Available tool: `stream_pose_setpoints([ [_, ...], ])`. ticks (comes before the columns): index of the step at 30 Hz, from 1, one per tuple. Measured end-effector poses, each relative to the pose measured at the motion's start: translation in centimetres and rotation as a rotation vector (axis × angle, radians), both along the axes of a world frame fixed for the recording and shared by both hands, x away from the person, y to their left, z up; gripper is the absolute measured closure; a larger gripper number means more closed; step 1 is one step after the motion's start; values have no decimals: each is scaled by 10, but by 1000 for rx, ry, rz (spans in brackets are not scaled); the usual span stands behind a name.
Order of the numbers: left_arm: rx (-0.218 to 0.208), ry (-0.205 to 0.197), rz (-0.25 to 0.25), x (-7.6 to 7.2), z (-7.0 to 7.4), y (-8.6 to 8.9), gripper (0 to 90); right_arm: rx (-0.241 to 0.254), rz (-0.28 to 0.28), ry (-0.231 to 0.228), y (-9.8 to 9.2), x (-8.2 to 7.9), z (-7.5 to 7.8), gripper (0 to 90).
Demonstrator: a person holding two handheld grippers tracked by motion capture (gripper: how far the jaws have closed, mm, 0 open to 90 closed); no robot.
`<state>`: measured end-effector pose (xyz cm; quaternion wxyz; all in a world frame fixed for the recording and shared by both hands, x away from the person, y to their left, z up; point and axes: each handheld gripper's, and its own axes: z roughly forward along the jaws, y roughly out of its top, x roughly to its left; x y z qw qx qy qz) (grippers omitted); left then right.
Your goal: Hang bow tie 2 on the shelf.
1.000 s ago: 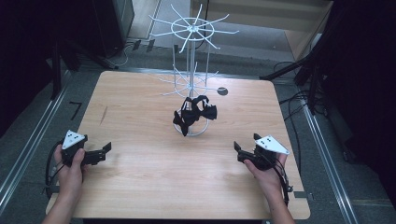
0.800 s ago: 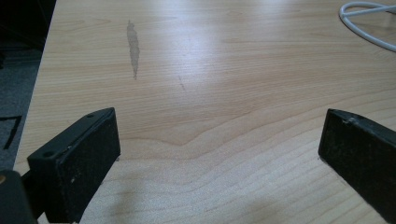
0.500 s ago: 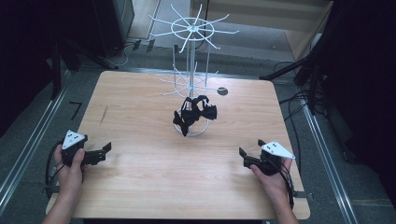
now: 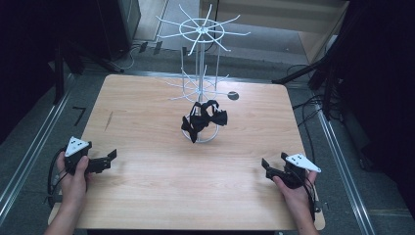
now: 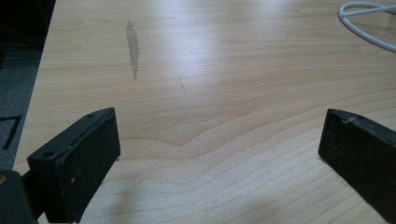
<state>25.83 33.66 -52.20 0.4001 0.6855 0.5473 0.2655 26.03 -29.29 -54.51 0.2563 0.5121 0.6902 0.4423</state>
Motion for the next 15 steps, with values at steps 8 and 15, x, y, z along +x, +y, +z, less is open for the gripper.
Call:
stream_pose_setpoints([
  [8, 2, 0, -1, 0, 0, 0, 0, 7, 6, -7, -2, -6, 3, 175],
  [15, -2, 1, -2, 0, 0, 0, 0, -1, -11, -3, -15, -13, 1, 175],
])
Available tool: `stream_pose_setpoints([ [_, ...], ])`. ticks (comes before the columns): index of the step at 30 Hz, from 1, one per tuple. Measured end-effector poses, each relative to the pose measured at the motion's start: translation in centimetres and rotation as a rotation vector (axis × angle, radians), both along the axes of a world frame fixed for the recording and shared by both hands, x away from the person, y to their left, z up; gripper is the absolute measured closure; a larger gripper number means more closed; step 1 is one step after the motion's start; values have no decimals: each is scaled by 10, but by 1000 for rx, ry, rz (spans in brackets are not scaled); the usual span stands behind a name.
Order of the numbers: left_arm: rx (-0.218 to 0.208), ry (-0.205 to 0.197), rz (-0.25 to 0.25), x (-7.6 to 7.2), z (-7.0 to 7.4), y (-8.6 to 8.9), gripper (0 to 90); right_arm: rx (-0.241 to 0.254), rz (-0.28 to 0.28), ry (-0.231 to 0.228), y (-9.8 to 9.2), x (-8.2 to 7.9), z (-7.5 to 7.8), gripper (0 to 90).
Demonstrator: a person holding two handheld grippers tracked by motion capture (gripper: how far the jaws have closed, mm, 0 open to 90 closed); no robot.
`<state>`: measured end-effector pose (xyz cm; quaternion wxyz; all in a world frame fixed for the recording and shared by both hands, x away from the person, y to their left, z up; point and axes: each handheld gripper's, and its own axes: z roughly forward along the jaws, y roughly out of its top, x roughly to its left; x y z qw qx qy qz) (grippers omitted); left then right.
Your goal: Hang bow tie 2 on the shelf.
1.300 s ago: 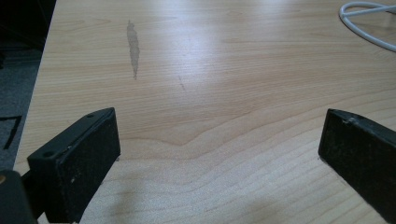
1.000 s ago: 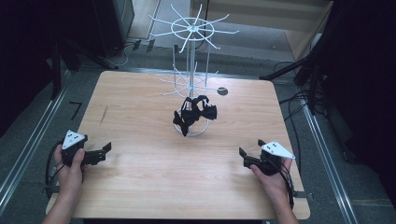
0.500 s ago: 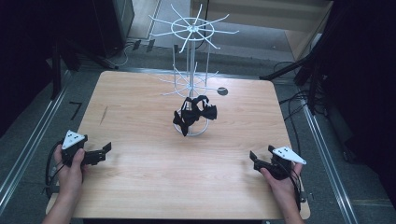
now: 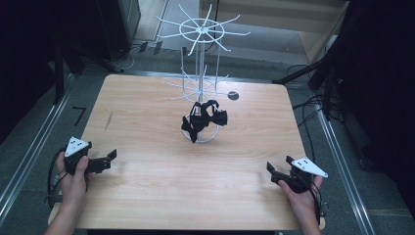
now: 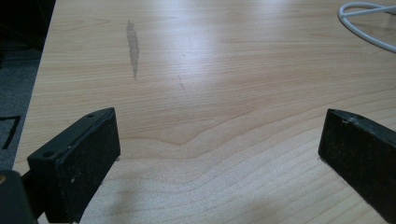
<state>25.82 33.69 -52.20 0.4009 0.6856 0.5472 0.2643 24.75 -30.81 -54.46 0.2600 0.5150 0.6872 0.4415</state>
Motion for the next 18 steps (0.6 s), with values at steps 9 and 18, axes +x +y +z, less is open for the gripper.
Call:
stream_pose_setpoints([
  [9, 7, 0, 1, 0, 0, -1, 0, -13, -29, -6, -21, -11, -1, 180],
  [18, 8, 4, -5, 0, 0, -1, 0, 2, -36, -7, -36, -22, -5, 184],
])
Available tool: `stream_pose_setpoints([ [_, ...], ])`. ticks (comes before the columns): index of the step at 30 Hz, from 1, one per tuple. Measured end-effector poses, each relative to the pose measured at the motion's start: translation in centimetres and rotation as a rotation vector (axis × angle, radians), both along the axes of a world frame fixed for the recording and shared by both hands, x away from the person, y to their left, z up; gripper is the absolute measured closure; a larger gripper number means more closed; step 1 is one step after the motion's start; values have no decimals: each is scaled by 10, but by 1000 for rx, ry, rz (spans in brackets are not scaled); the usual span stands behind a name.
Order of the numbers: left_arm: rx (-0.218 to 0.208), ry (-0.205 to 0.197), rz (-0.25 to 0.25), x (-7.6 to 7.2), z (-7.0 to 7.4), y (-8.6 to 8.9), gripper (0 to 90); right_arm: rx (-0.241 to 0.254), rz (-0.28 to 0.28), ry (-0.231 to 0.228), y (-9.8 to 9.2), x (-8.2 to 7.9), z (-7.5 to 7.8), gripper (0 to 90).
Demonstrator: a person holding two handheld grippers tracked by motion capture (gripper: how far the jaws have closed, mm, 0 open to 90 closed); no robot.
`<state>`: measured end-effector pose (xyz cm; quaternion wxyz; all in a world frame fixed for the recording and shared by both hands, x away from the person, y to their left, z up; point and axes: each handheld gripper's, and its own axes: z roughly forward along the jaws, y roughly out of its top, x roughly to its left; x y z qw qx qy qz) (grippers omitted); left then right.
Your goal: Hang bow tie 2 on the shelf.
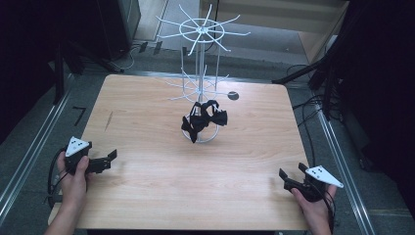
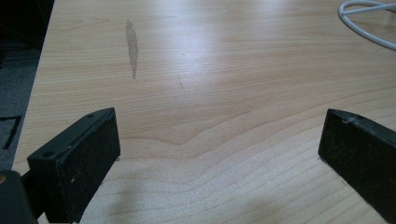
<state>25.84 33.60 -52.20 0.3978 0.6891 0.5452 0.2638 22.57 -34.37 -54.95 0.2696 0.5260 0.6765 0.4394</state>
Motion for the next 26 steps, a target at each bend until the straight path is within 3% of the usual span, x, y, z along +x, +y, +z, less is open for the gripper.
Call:
stream_pose_setpoints([
  [5, 2, -1, 2, 0, 0, -1, 0, 27, -9, -13, -4, -4, 0, 195],
  [9, 4, 2, -1, 0, 0, 0, 0, -19, 9, 6, 0, -2, 0, 198],
  [11, 6, 3, 1, 0, 0, -1, 0, -19, 10, 8, 1, -2, 0, 197],
  [15, 9, -1, -1, 0, 0, -1, 0, 32, 2, 12, -5, -1, 0, 198],
  [26, 9, 6, -3, 1, 0, -1, 0, 35, 1, 16, -5, -1, -1, 201],
])
